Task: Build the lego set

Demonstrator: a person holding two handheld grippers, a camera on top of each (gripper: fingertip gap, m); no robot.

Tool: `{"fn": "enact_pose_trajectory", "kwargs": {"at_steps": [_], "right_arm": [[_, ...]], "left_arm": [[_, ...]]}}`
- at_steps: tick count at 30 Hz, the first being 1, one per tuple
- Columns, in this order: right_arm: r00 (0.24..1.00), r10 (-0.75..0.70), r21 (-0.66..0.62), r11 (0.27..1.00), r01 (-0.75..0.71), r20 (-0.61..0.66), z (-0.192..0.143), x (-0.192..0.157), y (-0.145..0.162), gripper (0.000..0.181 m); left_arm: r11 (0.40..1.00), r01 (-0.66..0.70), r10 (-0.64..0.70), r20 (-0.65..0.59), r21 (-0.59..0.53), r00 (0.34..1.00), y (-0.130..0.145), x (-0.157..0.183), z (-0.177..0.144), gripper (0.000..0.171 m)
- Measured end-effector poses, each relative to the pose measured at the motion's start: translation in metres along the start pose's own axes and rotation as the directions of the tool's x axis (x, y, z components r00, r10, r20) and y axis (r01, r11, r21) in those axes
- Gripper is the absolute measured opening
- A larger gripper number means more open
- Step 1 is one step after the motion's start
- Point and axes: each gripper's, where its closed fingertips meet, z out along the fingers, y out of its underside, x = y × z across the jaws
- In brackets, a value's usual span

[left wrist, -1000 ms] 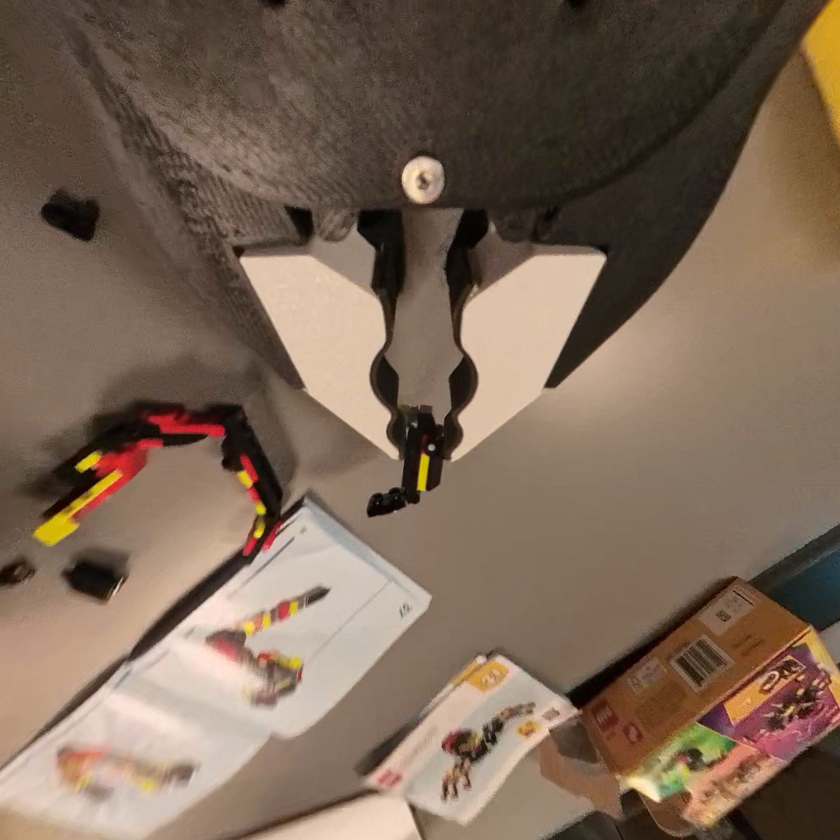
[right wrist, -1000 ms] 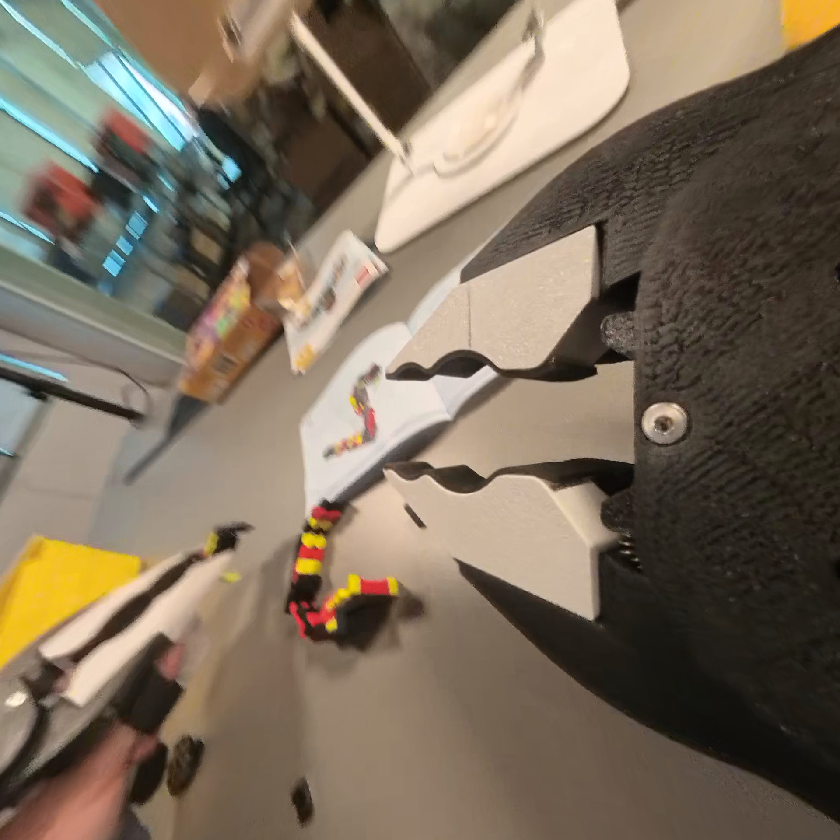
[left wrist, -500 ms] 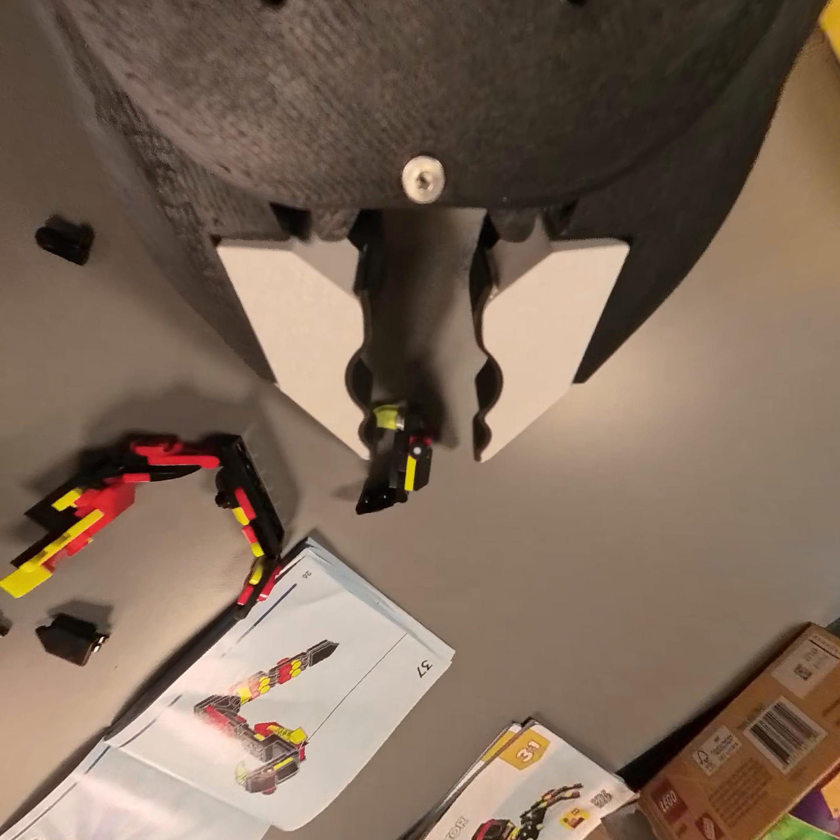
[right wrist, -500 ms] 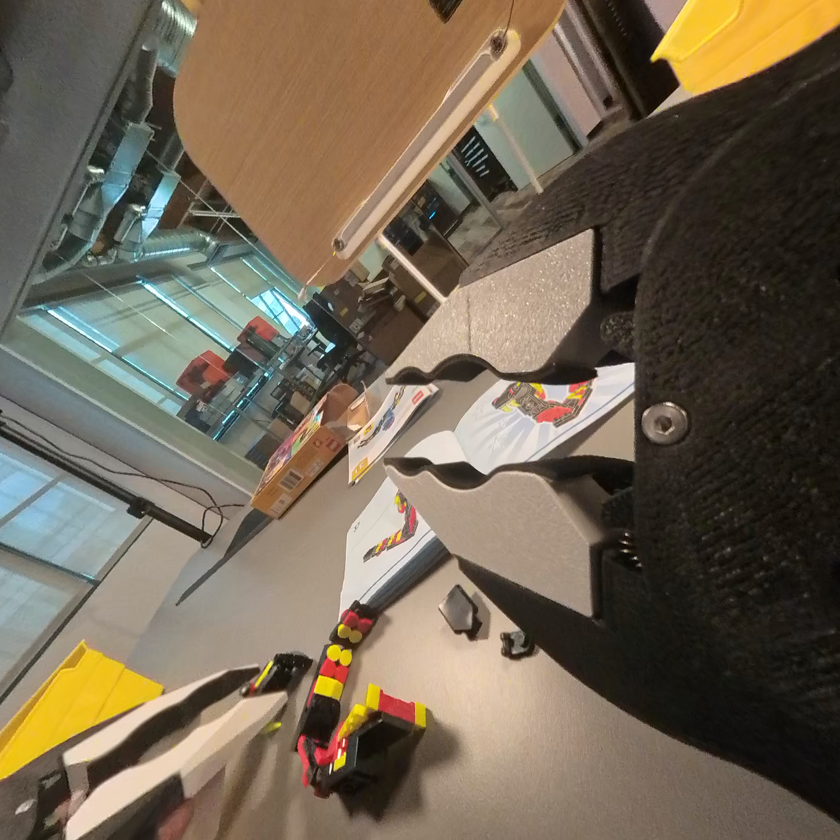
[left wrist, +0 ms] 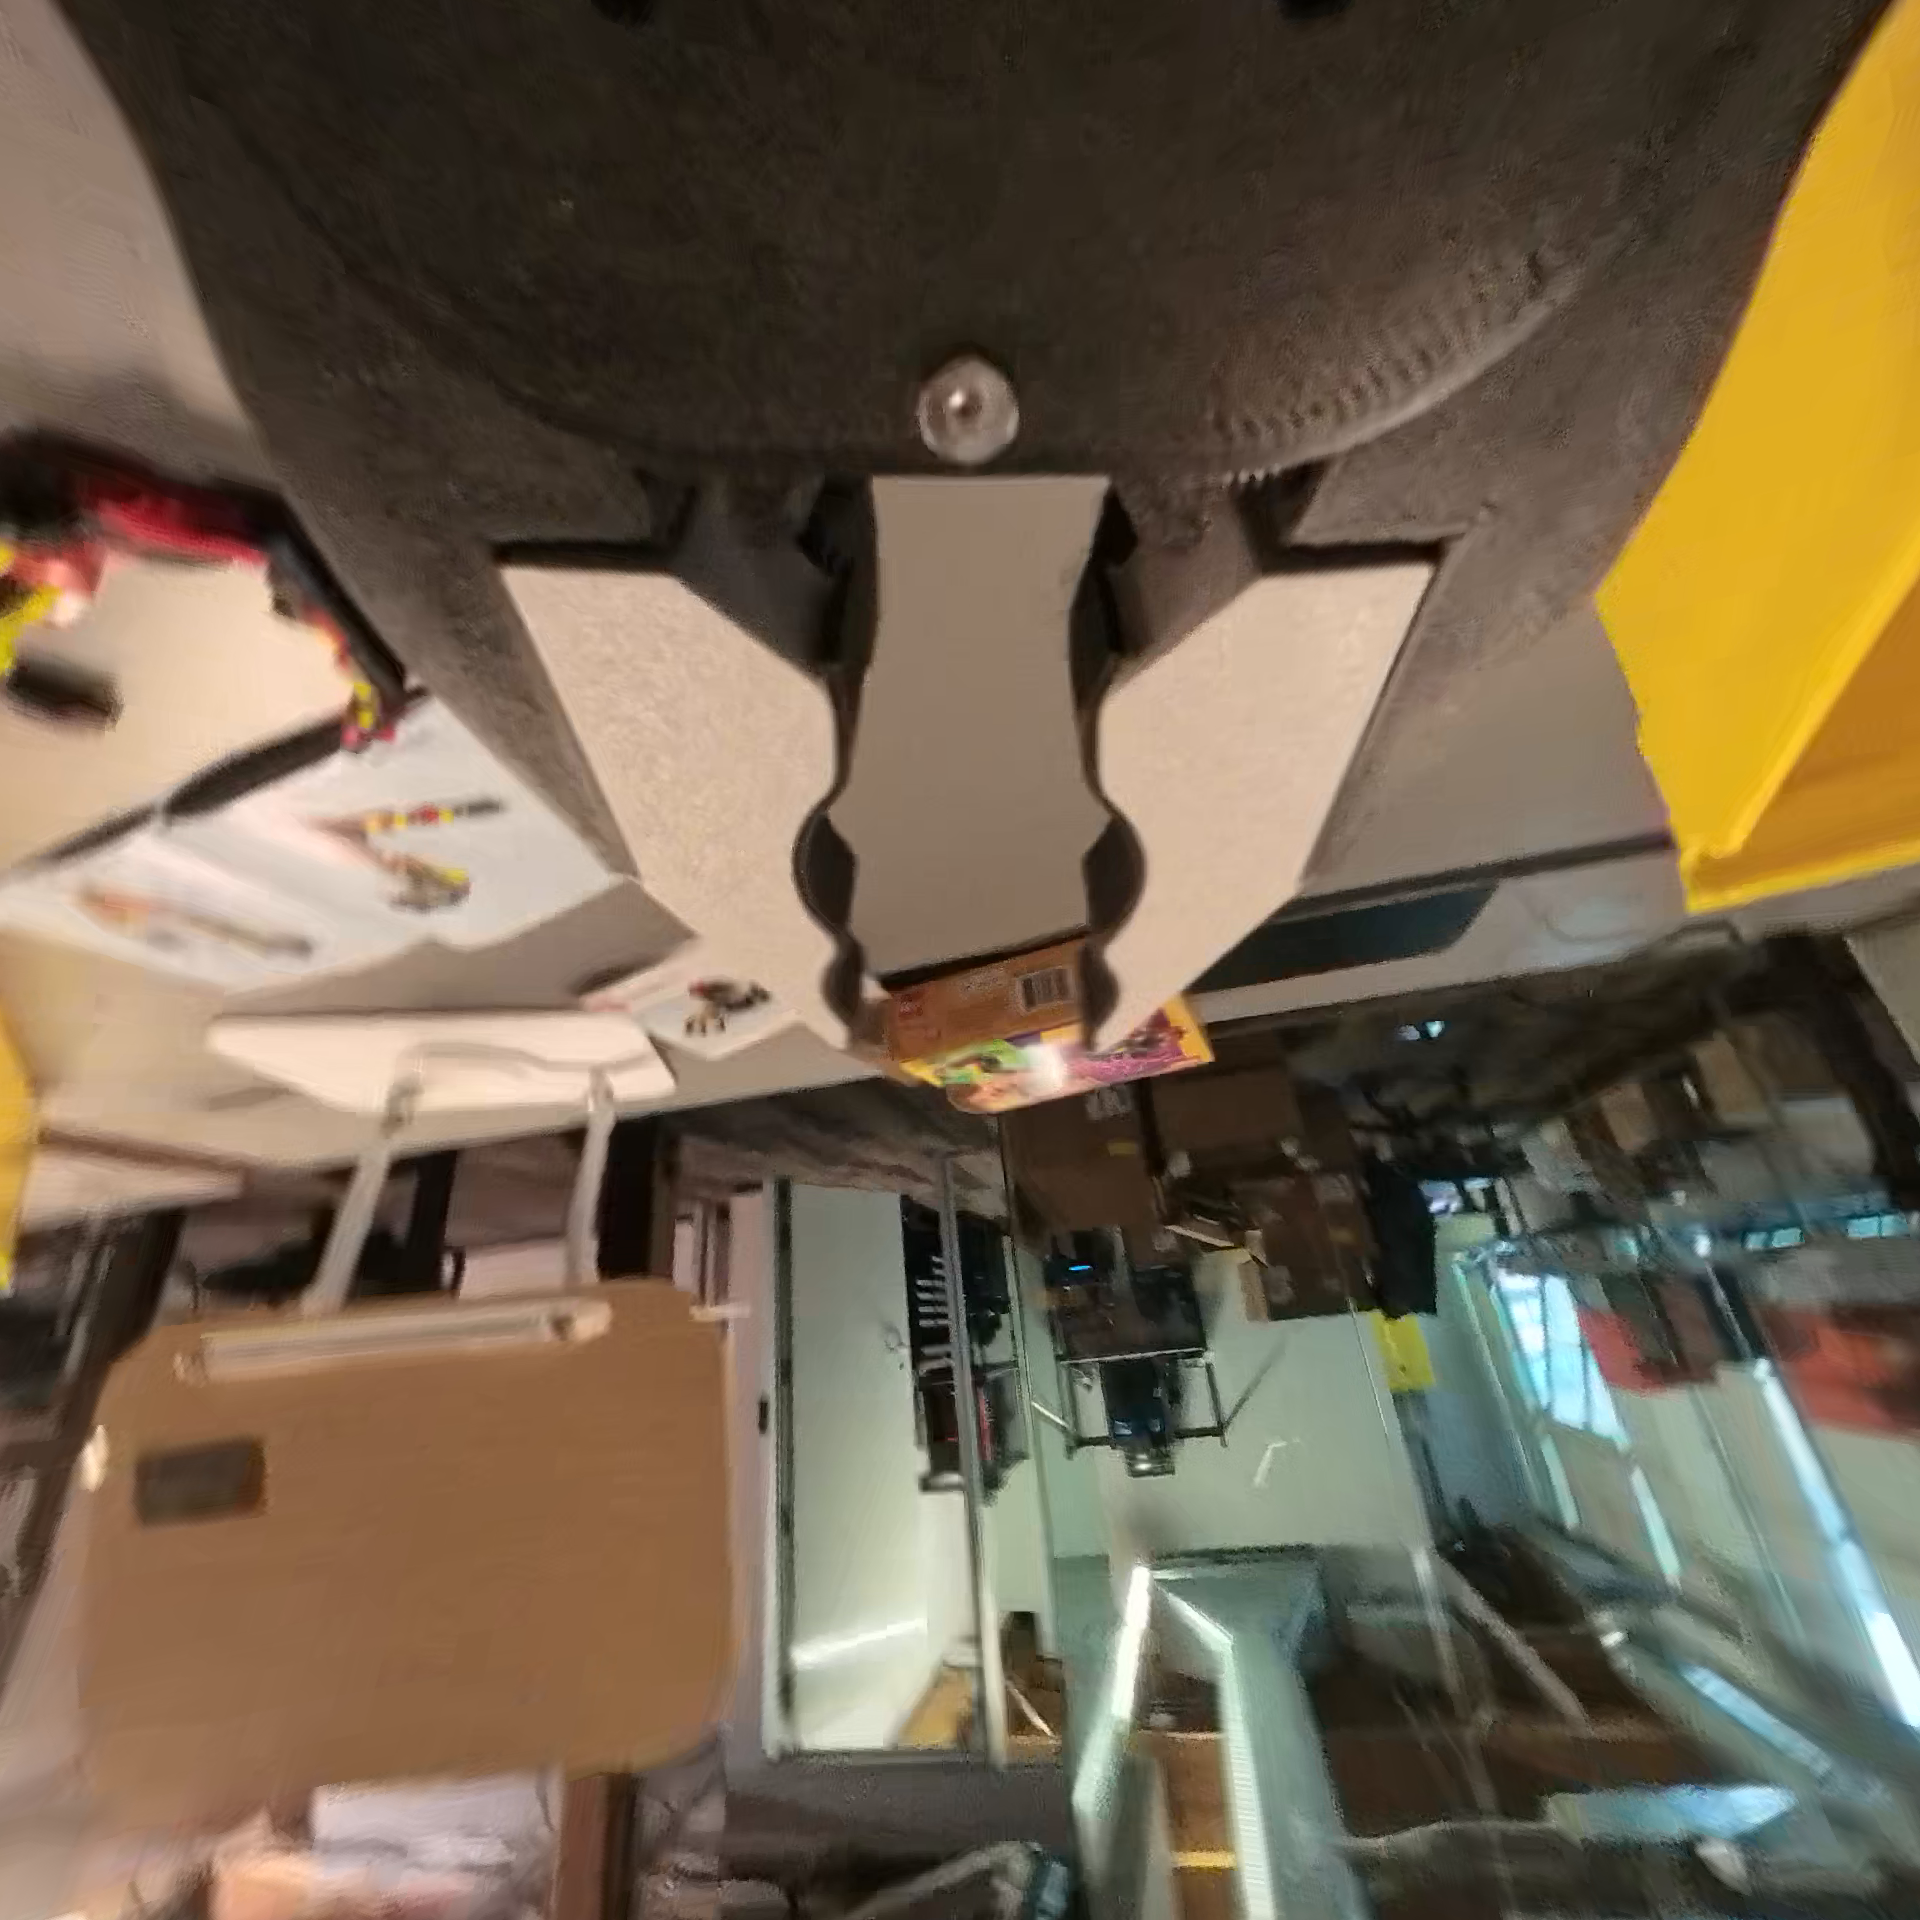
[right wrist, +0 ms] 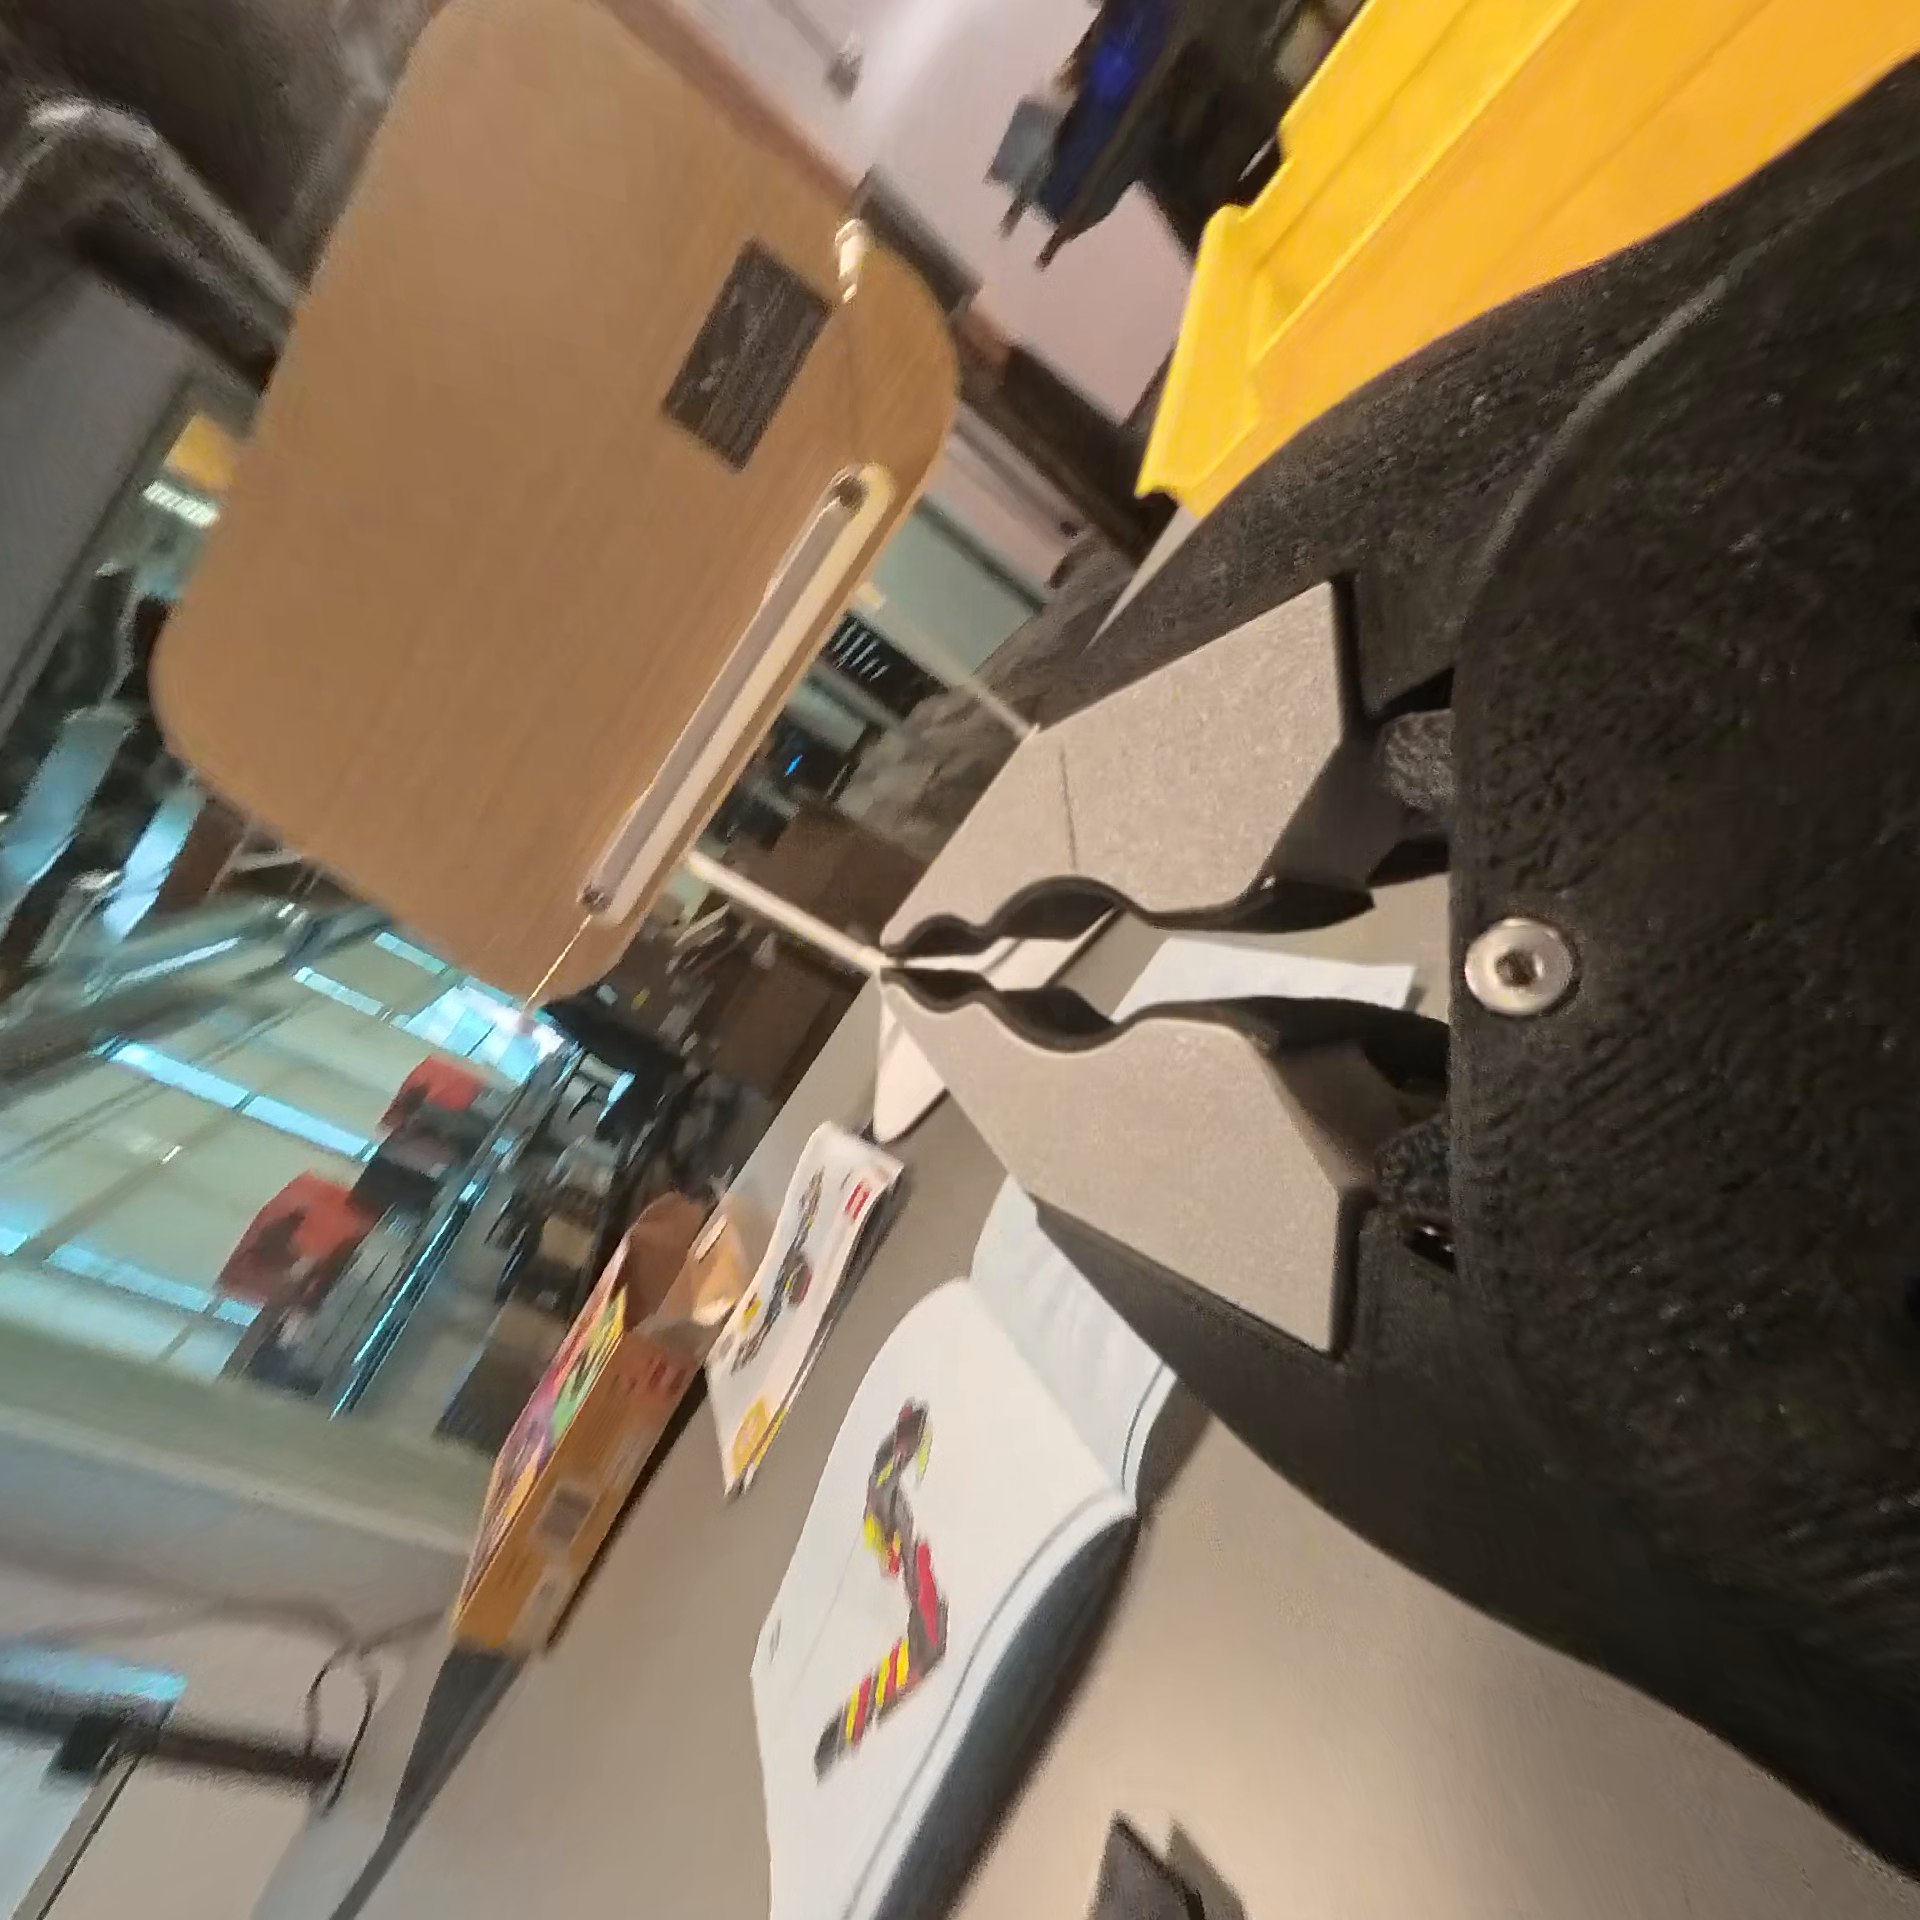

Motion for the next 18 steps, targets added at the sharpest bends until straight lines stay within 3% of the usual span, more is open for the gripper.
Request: {"fn": "enact_pose_trajectory", "kwargs": {"at_steps": [2, 5, 8, 11, 18], "right_arm": [[0.997, 0.021, -0.025, 0.999, -0.023, -0.069, -0.004, 0.014, 0.004, 0.000], [0.991, 0.026, -0.041, 0.999, -0.032, -0.133, -0.018, 0.021, 0.003, 0.000], [0.987, -0.071, -0.061, 0.996, 0.063, -0.144, -0.030, 0.014, -0.003, 0.000], [0.969, -0.214, -0.094, 0.975, 0.203, -0.123, -0.036, 0.002, -0.004, 0.000], [0.894, -0.447, -0.196, 0.880, 0.432, -0.039, -0.027, -0.018, 0.015, 0.000]], "left_arm": [[0.992, -0.122, 0.121, -0.036, -0.031, 0.992, 0.007, 0.016, 0.004, 0.031], [0.987, -0.163, 0.162, -0.116, 0.003, 0.980, 0.007, 0.046, 0.005, 0.021], [0.978, -0.196, 0.205, -0.162, 0.072, 0.965, 0.001, 0.065, 0.004, 0.014], [0.959, -0.250, 0.267, -0.127, 0.132, 0.955, 0.000, 0.072, 0.004, 0.010], [0.937, -0.311, 0.331, -0.119, 0.157, 0.936, 0.002, 0.088, 0.009, 0.003]]}}
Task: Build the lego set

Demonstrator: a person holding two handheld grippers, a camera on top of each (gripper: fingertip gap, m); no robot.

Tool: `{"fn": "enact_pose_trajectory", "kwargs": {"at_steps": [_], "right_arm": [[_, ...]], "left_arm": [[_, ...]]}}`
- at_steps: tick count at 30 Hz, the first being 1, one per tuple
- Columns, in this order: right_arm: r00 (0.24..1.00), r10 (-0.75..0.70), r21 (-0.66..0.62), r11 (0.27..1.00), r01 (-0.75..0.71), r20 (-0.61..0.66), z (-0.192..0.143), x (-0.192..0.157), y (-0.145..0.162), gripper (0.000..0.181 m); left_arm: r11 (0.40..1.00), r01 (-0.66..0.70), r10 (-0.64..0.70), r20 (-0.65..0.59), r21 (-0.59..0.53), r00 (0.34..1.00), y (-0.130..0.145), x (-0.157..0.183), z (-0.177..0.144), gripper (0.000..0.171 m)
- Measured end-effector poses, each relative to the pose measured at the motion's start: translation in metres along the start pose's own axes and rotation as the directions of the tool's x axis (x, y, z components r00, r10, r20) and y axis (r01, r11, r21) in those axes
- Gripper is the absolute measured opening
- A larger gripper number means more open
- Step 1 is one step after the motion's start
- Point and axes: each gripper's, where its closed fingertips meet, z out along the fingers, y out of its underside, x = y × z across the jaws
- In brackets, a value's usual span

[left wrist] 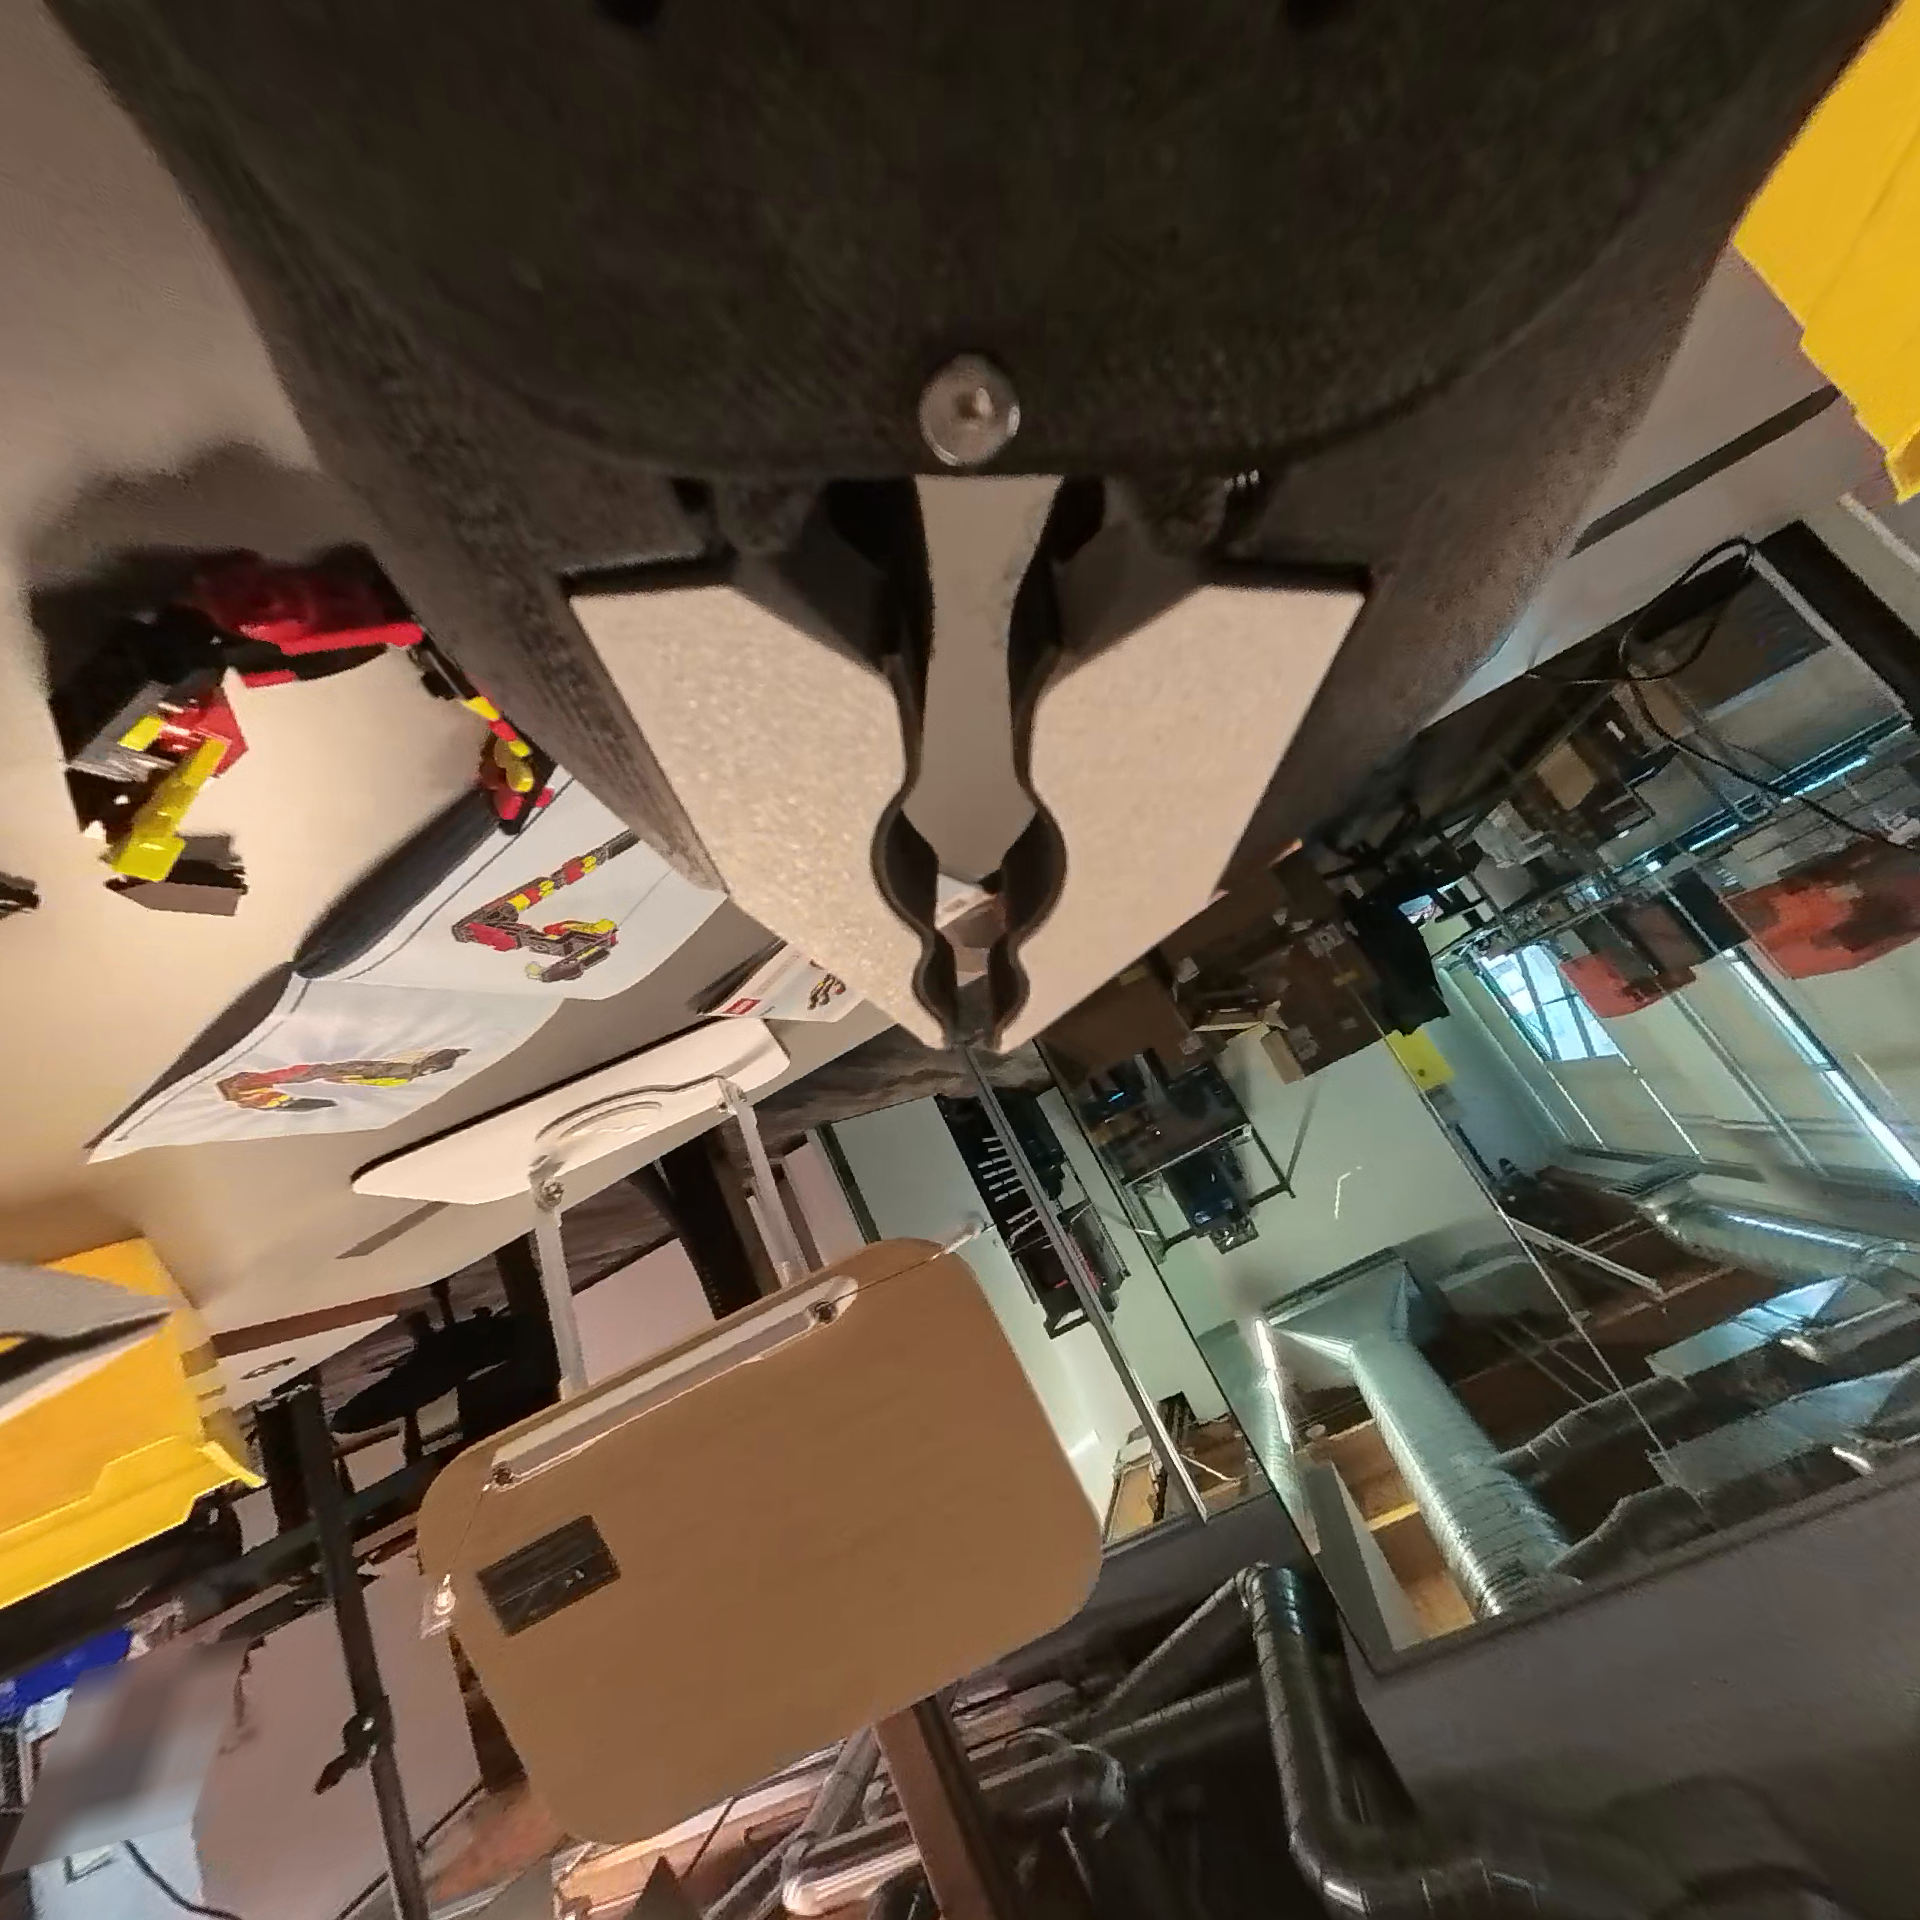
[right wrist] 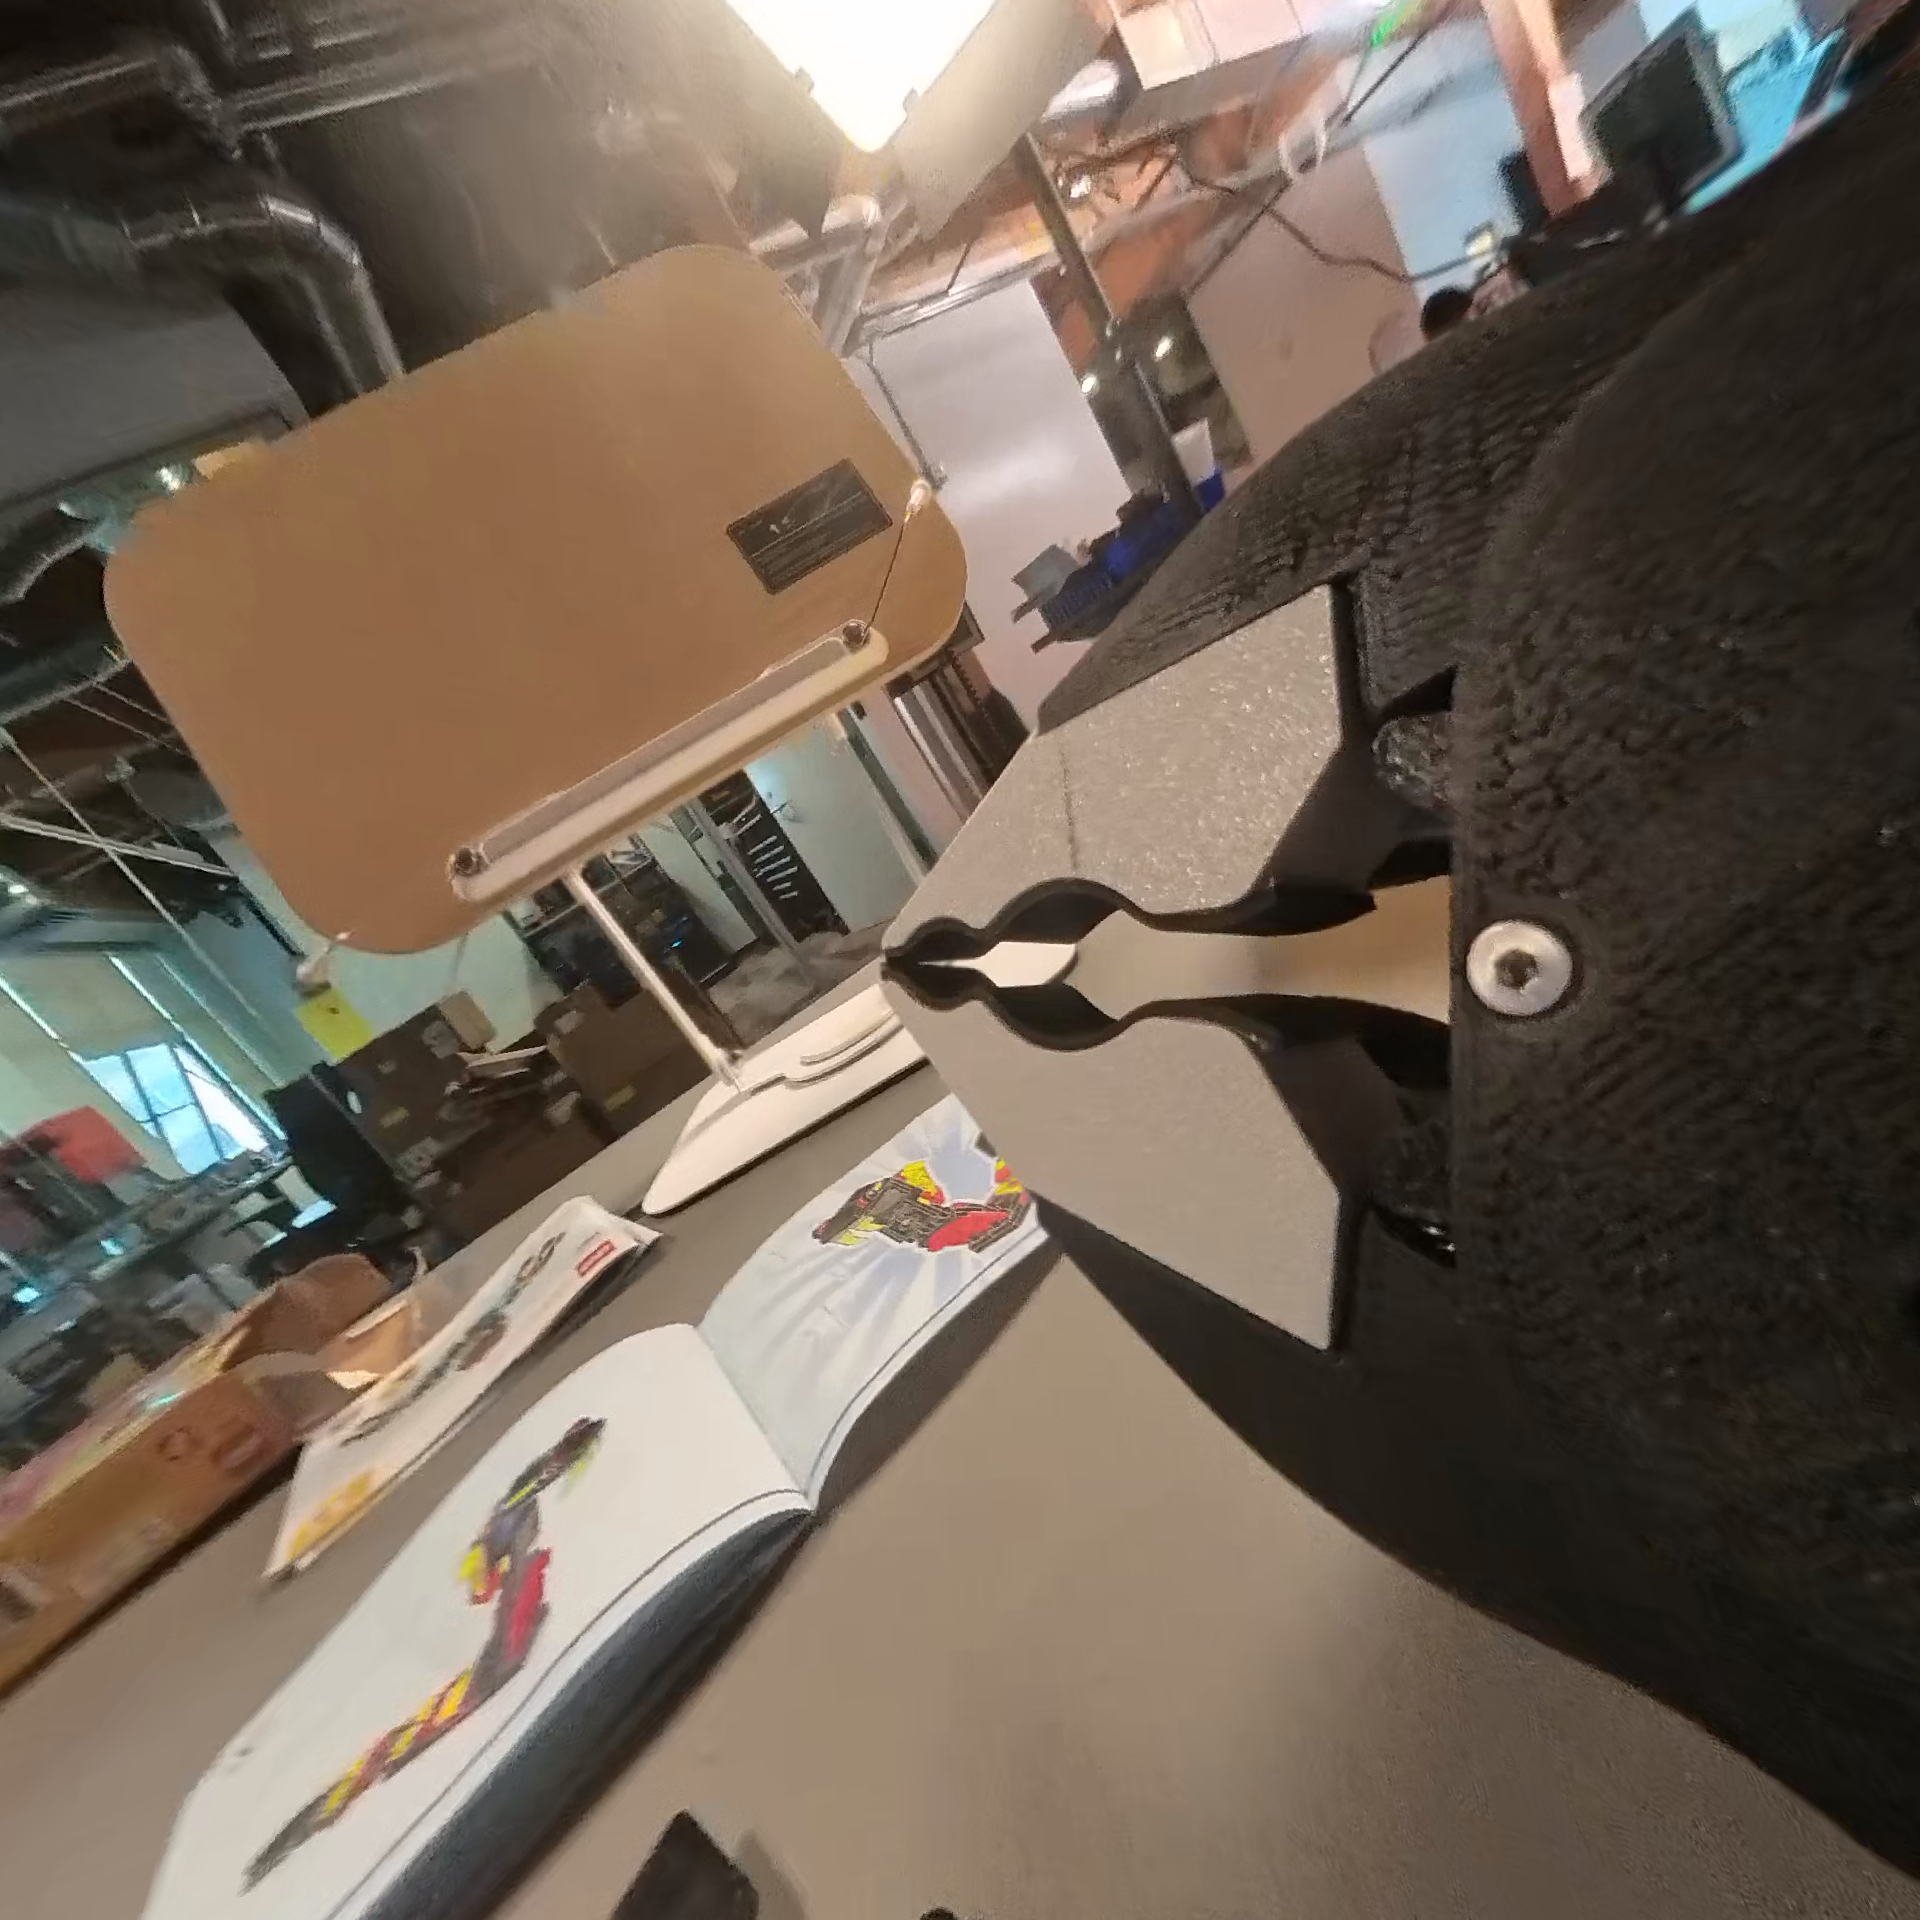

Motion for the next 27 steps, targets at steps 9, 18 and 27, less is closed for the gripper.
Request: {"fn": "enact_pose_trajectory", "kwargs": {"at_steps": [9, 18, 27], "right_arm": [[0.995, 0.063, 0.106, 0.992, -0.071, 0.076, -0.008, -0.008, -0.018, 0.012], [0.891, 0.090, 0.259, 0.940, -0.224, 0.444, -0.011, -0.054, -0.054, 0.030], [0.698, -0.049, 0.242, 0.953, -0.181, 0.714, 0.013, -0.103, -0.055, 0.029]], "left_arm": [[0.996, 0.075, -0.073, -0.045, 0.041, 0.996, -0.019, 0.013, -0.004, 0.001], [0.988, 0.110, -0.092, -0.154, 0.109, 0.984, -0.043, 0.070, 0.001, 0.000], [0.935, 0.355, -0.355, -0.109, -0.013, 0.929, -0.010, 0.045, 0.026, 0.000]]}}
